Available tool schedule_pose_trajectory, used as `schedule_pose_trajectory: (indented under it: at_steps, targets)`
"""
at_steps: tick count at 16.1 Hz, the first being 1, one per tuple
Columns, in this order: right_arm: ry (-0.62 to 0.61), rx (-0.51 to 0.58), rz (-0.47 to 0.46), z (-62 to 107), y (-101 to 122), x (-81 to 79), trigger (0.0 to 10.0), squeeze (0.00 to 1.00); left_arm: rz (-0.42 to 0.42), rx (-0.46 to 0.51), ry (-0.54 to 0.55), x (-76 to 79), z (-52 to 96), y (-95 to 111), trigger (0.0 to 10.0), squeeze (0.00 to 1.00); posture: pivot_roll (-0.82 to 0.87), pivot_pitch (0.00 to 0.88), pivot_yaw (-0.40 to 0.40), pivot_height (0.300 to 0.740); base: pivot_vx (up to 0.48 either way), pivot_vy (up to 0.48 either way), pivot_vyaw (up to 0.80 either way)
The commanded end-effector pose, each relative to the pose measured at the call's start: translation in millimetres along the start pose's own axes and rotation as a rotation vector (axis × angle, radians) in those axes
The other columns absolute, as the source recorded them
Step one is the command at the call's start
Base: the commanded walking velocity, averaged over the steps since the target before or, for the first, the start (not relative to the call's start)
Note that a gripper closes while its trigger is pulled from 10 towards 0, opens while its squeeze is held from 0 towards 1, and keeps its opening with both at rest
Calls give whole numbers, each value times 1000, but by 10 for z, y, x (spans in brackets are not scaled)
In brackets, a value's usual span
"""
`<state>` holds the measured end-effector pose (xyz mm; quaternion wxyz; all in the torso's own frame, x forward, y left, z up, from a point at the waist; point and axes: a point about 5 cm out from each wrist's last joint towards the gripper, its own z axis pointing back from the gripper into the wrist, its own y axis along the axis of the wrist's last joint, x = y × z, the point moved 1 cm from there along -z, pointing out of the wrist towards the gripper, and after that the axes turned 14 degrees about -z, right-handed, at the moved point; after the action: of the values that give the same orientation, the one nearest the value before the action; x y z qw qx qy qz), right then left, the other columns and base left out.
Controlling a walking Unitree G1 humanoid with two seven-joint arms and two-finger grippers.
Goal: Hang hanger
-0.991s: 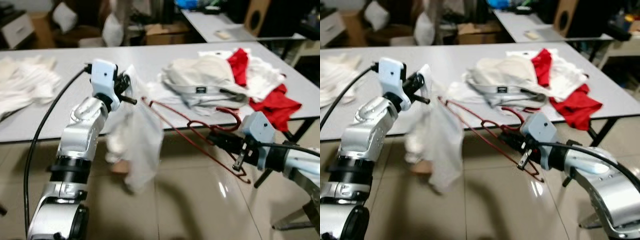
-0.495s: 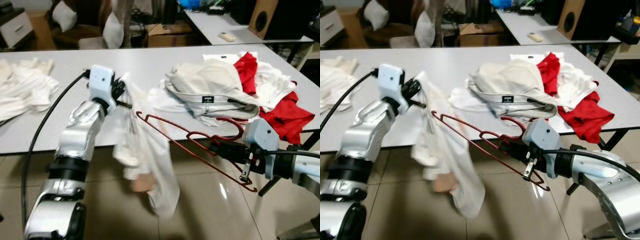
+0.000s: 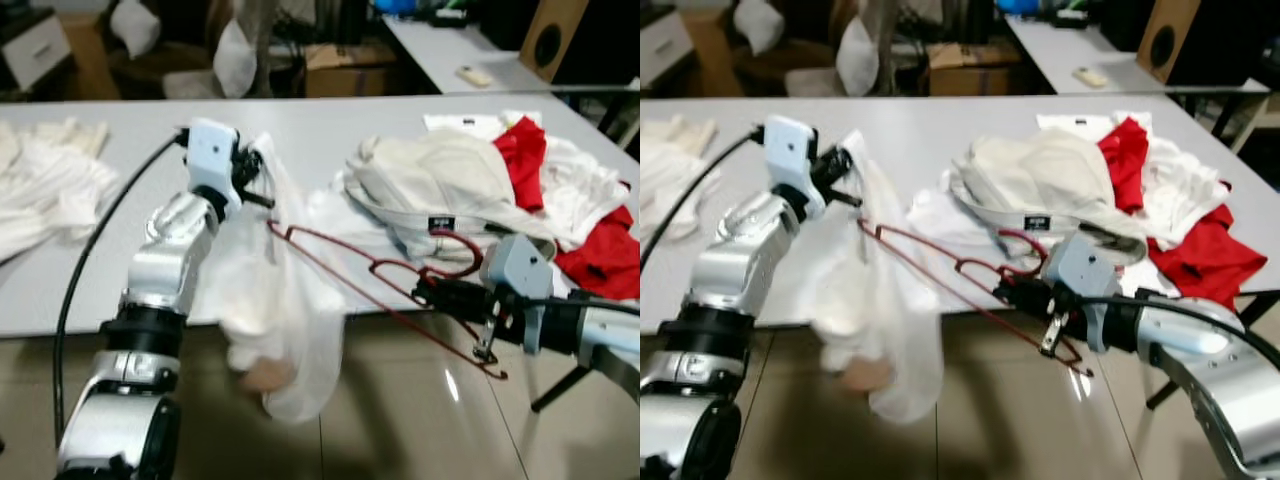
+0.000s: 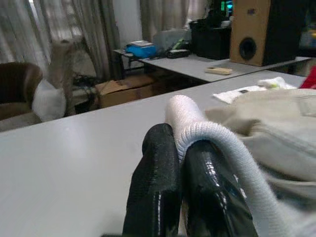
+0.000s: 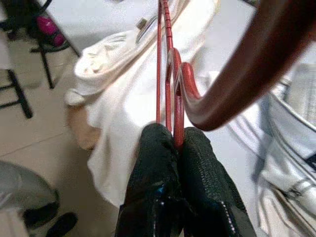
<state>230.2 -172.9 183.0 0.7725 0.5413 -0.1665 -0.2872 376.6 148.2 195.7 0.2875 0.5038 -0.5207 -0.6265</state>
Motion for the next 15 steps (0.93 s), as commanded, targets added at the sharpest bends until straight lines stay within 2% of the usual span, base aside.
schedule_pose_trajectory:
  at_steps: [1, 6, 13, 15]
  targets:
    - [-8, -5, -6, -12, -10, -12, 10000, 0, 2, 28, -29, 100, 2, 54, 10000, 0, -157, 0, 30, 740, 352, 0, 0]
    - [51, -27, -15, -48, -46, -89, 10000, 0, 23, 36, -36, 152, 59, 69, 10000, 0, -150, 0, 25, 740, 354, 0, 0]
    - [53, -18, 14, -140, 19, -44, 10000, 0, 39, 97, -122, 281, 29, 285, 10000, 0, -162, 0, 37, 740, 352, 0, 0]
    - [74, -13, 27, -174, 63, -37, 10000, 0, 66, 123, -169, 343, 27, 391, 10000, 0, -158, 0, 31, 740, 0, 0, 0]
